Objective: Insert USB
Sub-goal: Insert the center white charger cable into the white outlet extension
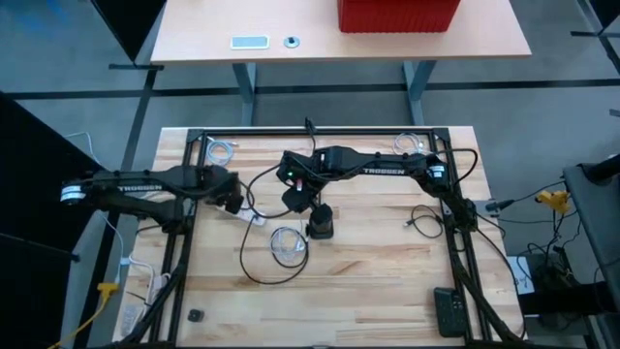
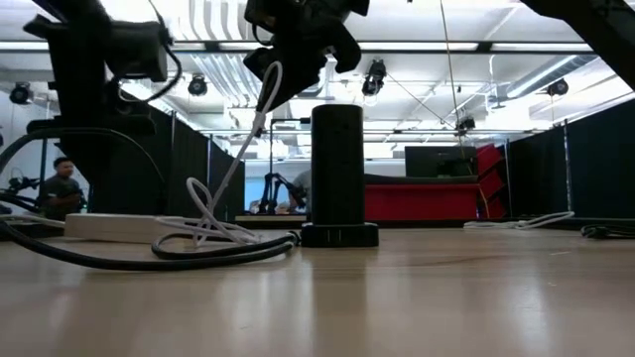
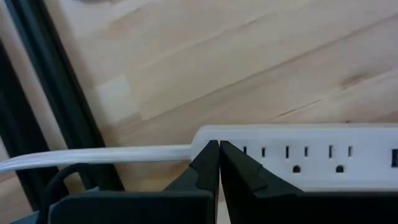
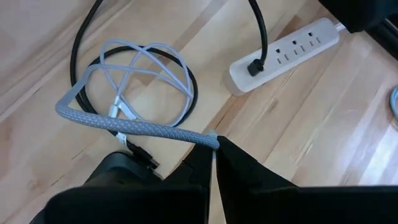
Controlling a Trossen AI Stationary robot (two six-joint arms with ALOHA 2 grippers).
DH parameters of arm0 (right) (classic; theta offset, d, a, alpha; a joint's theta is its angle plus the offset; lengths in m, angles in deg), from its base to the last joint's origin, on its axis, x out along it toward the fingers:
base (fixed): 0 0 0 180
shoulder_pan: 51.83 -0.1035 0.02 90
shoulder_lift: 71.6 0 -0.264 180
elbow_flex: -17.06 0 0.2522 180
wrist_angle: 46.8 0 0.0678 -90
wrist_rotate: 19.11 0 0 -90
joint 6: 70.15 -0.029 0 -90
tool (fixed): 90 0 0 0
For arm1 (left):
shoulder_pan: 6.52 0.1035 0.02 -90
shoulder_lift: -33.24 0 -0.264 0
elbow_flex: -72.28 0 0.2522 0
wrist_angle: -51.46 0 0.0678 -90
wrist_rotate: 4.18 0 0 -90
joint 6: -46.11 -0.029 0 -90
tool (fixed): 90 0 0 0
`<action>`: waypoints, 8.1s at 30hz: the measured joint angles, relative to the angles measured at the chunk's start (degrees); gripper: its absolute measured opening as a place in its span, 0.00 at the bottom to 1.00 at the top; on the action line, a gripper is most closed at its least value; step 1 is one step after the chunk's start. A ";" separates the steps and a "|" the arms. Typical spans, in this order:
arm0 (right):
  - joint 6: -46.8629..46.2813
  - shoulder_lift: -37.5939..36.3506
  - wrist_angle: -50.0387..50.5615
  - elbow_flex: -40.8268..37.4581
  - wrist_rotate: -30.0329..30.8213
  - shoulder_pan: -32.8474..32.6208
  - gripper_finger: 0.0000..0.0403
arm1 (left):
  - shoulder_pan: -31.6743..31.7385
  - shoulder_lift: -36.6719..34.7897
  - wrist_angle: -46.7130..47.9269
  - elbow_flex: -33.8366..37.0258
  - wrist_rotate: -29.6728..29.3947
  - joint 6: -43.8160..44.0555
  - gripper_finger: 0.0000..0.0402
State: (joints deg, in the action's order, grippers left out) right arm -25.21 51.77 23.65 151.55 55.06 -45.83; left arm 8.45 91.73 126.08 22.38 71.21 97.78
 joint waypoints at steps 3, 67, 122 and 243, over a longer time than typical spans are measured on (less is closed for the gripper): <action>-0.02 0.00 0.06 -0.17 -2.73 0.00 0.00 | 1.96 1.01 0.06 0.91 1.34 -1.56 0.00; 29.11 15.24 7.55 14.60 -2.99 2.38 0.00 | -1.67 10.94 -40.38 9.11 13.97 -54.17 0.00; -22.77 8.94 24.05 5.46 -0.56 -2.22 0.00 | -1.65 11.88 -41.81 8.76 13.54 -51.15 0.00; 55.53 10.80 26.38 3.32 -1.90 13.78 0.00 | -2.28 35.59 -64.89 -4.33 5.85 -72.97 0.00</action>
State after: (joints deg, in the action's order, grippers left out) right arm 30.32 62.57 50.03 154.87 53.16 -32.05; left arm 6.17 127.32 61.19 18.05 77.06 24.81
